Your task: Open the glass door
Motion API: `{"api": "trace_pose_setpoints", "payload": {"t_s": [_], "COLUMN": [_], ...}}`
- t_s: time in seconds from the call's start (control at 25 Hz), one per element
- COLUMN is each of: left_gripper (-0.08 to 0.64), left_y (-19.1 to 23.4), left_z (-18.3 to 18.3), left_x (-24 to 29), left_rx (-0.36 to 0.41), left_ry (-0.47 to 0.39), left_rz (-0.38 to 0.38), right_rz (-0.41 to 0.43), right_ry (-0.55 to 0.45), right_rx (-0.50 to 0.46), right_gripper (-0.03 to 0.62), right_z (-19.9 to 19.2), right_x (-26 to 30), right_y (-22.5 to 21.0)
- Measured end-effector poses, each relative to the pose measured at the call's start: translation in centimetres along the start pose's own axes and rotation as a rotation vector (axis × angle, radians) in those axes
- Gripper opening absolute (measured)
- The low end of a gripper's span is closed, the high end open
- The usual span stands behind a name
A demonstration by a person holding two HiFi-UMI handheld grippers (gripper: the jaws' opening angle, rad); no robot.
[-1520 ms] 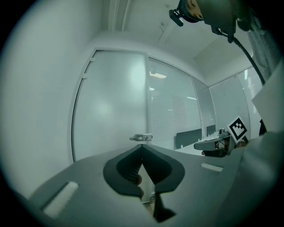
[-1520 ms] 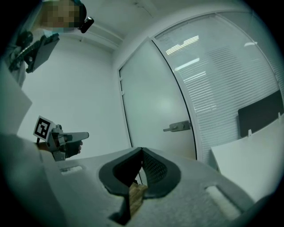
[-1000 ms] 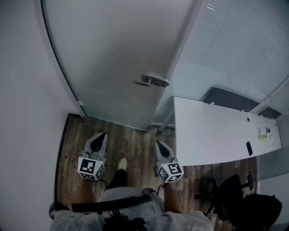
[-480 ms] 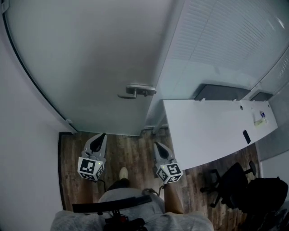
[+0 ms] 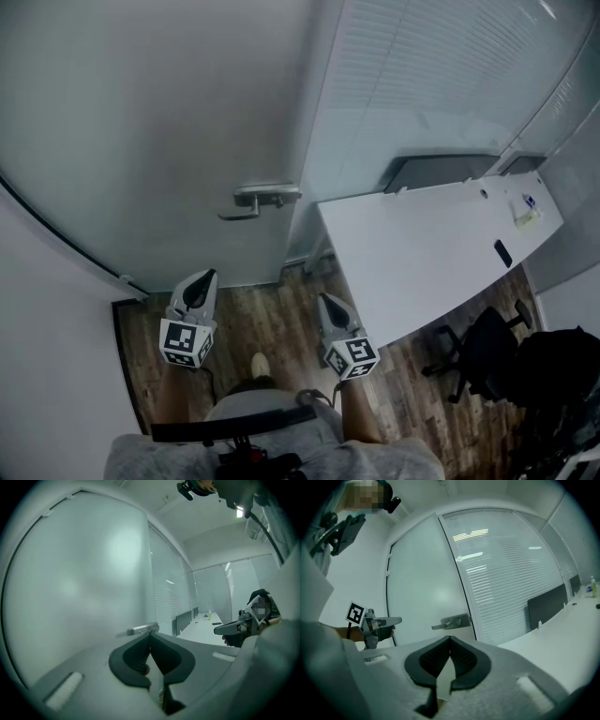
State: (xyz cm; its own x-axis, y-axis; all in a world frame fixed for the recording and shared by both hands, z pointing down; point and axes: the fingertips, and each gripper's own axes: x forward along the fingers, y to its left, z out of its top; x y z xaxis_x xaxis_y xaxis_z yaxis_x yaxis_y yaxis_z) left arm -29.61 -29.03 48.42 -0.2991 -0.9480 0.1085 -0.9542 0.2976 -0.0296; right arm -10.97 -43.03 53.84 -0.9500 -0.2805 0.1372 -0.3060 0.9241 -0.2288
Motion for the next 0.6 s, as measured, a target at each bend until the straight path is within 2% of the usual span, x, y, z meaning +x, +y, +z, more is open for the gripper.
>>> {"api": "trace_pose_setpoints", "payload": {"t_s": [0.28, 0.6], "left_gripper": [0.005, 0.029], "left_y": [0.7, 2.5], "left_z": [-1.1, -1.5], "left_x": [4.3, 8.6], "left_rx": [0.05, 0.274], "left_ry": [0.033, 0.076], "left_rz": [-0.091, -0.15], "right_rz": [-0.078, -0.138], "right_ry": [-0.002, -0.02], "right_rx": [0.016, 0.026], "right_gripper": [0.002, 0.002], "right_z": [-0.7, -0.4], "right_x": [-0.1, -0.7], "right_y": [-1.2, -1.9]}}
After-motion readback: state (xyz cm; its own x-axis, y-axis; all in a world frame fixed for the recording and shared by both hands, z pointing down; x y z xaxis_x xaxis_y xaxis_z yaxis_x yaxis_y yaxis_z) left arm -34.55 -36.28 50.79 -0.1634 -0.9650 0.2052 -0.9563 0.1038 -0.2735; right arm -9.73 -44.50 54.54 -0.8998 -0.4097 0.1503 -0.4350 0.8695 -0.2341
